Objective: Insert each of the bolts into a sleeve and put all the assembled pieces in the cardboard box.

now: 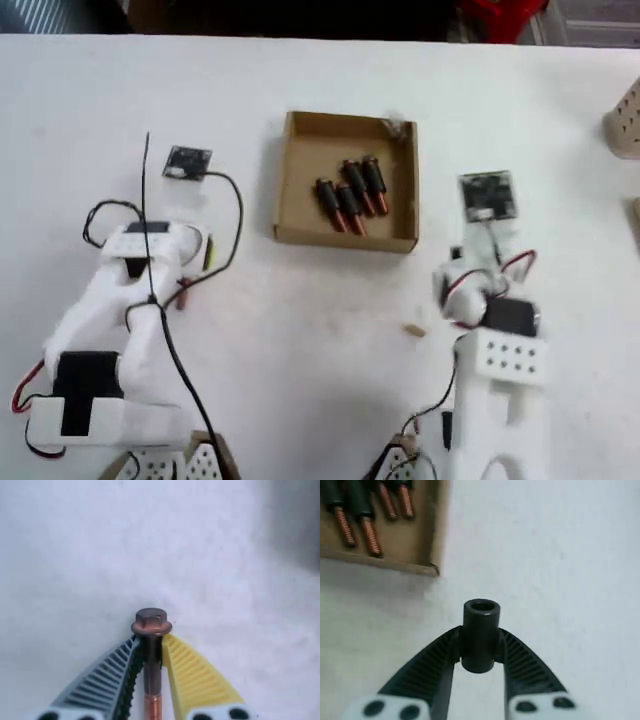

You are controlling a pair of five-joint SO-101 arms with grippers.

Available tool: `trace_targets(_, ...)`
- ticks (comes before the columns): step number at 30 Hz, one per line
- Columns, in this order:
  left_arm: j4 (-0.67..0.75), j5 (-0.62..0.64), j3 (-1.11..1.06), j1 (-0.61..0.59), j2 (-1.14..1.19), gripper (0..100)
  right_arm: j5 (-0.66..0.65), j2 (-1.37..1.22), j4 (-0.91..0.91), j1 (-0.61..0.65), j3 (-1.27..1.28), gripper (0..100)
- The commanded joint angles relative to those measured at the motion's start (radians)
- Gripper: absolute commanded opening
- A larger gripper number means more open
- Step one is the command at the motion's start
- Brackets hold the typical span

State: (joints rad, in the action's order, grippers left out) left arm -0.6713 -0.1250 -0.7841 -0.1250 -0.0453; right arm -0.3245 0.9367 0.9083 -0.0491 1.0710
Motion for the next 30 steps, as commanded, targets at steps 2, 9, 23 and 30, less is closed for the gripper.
trace_targets(2,0.02,-0.011,0.008,-0.018,-0.056,2,0.003,0.137,-0.206,0.202,0.092,1.7)
trace_targets(9,0.02,-0.012,0.008,-0.018,-0.056,2,0.215,0.189,-0.615,0.331,0.276,1.7)
trace_targets(23,0.02,-0.012,0.008,-0.018,-0.056,2,0.292,0.177,-1.196,0.535,0.477,1.7)
trace_targets(30,0.02,-0.012,0.008,-0.015,-0.056,2,0.292,-0.185,-1.5,0.515,0.385,1.6)
